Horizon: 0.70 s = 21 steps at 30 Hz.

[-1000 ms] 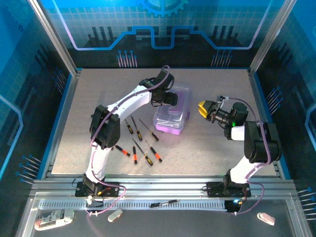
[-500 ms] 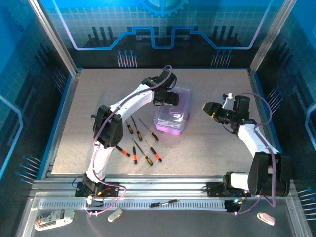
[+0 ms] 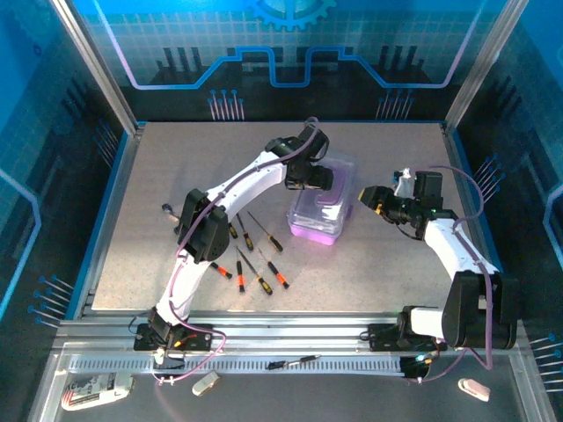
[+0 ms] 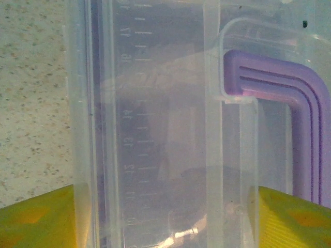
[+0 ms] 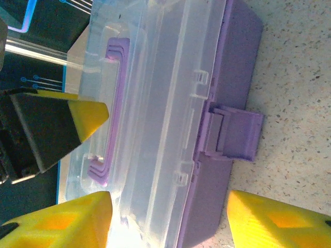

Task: Pack the tool kit

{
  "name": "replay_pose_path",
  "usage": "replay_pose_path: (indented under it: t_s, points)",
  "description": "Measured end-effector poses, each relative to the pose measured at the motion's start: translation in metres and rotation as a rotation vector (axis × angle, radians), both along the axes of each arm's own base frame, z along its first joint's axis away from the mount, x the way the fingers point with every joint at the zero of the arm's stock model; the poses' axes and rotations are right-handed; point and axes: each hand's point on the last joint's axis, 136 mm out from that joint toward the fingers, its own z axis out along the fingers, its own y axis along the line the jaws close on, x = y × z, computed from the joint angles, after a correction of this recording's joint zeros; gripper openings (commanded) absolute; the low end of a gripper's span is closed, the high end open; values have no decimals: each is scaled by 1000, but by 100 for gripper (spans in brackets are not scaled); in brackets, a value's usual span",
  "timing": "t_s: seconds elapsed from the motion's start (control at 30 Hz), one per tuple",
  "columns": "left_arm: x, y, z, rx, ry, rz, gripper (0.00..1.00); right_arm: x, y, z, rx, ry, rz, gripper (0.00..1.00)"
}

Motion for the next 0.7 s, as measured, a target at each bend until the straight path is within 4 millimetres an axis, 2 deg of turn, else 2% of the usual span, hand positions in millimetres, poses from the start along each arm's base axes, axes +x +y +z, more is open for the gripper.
replay_pose_path:
  t_s: [0.13, 0.2, 0.27, 0.5, 0.7]
  points:
    - [-5, -6, 0, -11, 9, -13, 81, 2, -5, 4, -46, 0, -7, 66]
    - [-6, -7, 0, -18, 15, -20, 82, 6, -8, 8, -60, -11, -19, 57]
    - [-8, -8, 0, -25, 23, -26, 83, 7, -12, 10, -57, -10, -44, 53]
    - [-20, -14, 0, -48, 74, -55, 90, 11, -22, 8, -83, 17, -112, 62]
    - [-26, -14, -2, -47, 100, -62, 89, 15, -19, 25, -92, -7, -90, 63]
